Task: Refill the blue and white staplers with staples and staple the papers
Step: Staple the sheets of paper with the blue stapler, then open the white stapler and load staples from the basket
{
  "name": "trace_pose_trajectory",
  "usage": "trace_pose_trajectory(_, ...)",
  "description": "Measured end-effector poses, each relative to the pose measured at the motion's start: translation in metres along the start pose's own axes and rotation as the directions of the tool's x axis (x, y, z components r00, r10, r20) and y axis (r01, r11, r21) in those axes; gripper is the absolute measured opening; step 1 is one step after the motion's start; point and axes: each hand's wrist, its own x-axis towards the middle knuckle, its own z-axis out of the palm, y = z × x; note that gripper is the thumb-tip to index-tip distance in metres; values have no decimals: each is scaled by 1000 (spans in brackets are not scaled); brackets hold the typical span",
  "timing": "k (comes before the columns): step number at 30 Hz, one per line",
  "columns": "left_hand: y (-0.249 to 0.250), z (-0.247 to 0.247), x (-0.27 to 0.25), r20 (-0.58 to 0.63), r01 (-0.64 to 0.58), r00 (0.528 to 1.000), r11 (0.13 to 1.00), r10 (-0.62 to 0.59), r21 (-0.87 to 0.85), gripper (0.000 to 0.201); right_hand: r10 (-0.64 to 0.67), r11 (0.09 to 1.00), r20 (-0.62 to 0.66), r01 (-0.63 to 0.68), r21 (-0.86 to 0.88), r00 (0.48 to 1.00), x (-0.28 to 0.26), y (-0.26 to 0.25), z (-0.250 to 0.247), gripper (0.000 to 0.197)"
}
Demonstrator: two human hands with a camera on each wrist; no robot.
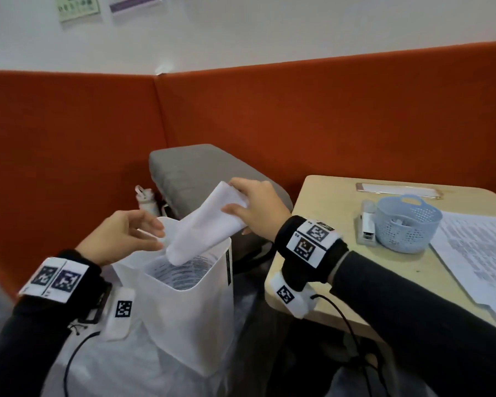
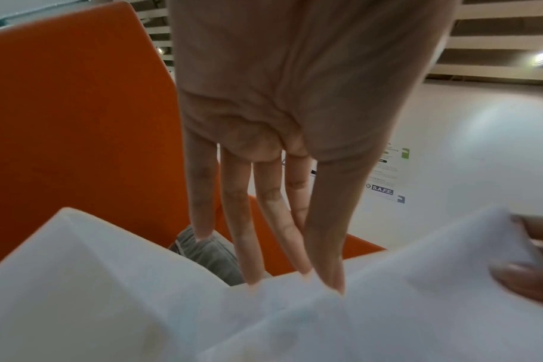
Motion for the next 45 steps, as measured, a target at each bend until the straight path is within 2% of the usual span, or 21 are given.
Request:
trace_pose_trajectory(3, -6, 6, 3, 3, 4, 1000, 1000, -4, 24, 26, 15, 994, 152, 2, -112, 988, 14, -14, 21, 23)
trace_pose_trajectory(5, -9, 12, 5, -28, 2, 1000, 1000, -2, 24, 21, 39, 969, 281, 32, -243, 959, 24, -20, 39, 29)
trace_pose_trajectory(8, -17, 20, 10, -58, 42, 998, 998, -39, 52, 17, 57, 934, 443, 109, -340, 895, 29, -22, 70, 32)
trace_pose_trajectory(11, -21, 27, 13, -56, 88, 995, 994, -85, 58, 14, 166, 908, 561, 96, -407, 811, 22, -11, 98, 37)
trace_pose_trajectory(13, -20, 32, 13, -44, 101, 994, 993, -98, 61, 13, 245, 893, 520, 18, -449, 818, 18, -5, 104, 37)
trace_pose_trajectory(16, -18, 35, 10, -41, 102, 994, 993, -100, 64, 14, 272, 883, 428, -47, -467, 862, 19, 1, 100, 35)
trace_pose_trajectory(22, -11, 41, 7, -27, 95, 995, 994, -94, 51, 12, 228, 938, 265, -138, -318, 937, 18, 21, 67, 25)
trace_pose_trajectory(25, 6, 51, 6, -21, 39, 999, 999, -39, 31, 11, 200, 957, 191, -150, -249, 961, 5, 27, 37, 20)
trace_pose_trajectory(28, 31, 65, 8, 9, -15, 1000, 1000, 15, -2, 12, 176, 966, 116, -149, -210, 977, -16, 34, 1, 23)
trace_pose_trajectory(36, 102, 111, 18, 100, -170, 978, 980, 181, -105, 9, 295, 935, -9, -291, -202, 955, -75, 73, -88, 16)
trace_pose_trajectory(41, 150, 158, 23, 256, -231, 933, 967, 251, -107, 16, 362, 896, -167, -392, -209, 917, -106, 99, -142, 13)
trace_pose_trajectory(45, 186, 199, 30, 374, -203, 897, 971, 236, -127, 21, 373, 865, -284, -442, -237, 883, -131, 113, -179, 13)
